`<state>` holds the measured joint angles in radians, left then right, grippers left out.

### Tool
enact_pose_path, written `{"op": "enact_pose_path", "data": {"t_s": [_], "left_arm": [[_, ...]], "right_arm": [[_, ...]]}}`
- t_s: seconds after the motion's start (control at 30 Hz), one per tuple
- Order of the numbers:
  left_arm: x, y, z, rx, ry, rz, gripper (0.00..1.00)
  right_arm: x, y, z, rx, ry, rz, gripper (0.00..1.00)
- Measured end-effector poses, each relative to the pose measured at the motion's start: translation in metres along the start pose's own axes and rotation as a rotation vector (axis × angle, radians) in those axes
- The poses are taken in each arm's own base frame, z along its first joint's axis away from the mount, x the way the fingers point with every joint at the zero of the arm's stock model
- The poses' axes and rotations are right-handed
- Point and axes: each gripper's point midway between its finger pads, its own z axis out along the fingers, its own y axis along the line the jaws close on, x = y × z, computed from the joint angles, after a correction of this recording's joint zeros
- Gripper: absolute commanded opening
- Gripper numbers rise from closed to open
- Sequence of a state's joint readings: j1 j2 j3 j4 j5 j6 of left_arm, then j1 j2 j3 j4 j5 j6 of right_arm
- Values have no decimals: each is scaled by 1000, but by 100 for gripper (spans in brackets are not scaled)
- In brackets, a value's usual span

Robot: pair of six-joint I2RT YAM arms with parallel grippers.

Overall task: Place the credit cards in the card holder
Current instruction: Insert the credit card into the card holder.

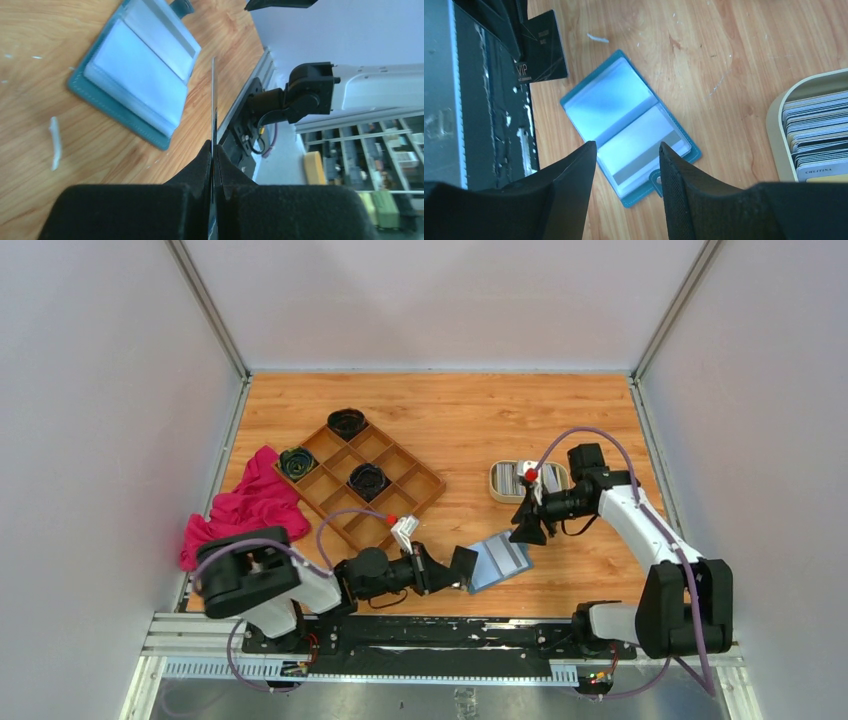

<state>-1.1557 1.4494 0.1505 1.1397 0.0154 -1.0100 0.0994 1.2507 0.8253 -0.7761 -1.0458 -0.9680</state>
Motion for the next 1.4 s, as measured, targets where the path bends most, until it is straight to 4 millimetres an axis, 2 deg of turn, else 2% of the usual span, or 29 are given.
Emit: {"op": "enact_pose_path", "data": {"t_s": [0.1,0.23,0.4,0.63,1.0,1.23,1.4], "left_arm": [[6,-1,20,29,9,-87,0],[17,2,35,35,33,-173,0],[21,-1,40,35,46,-225,0],[19,-6,50,-8,64,-224,0],[26,10,43,-117,104,-165,0],[15,5,39,-121,79,-116,0],[16,7,39,-129,84,-108,0]], "right_arm": [[9,-1,4,-5,43,-44,52],[20,0,8,-17,84,-114,54],[42,3,11,-34,141,-208,57],[56,-4,9,-37,216,-334,55],[65,-13,8,-6,259,-366,58],[66,-18,7,13,277,-370,57],[66,-23,6,29,285,-380,54]]}}
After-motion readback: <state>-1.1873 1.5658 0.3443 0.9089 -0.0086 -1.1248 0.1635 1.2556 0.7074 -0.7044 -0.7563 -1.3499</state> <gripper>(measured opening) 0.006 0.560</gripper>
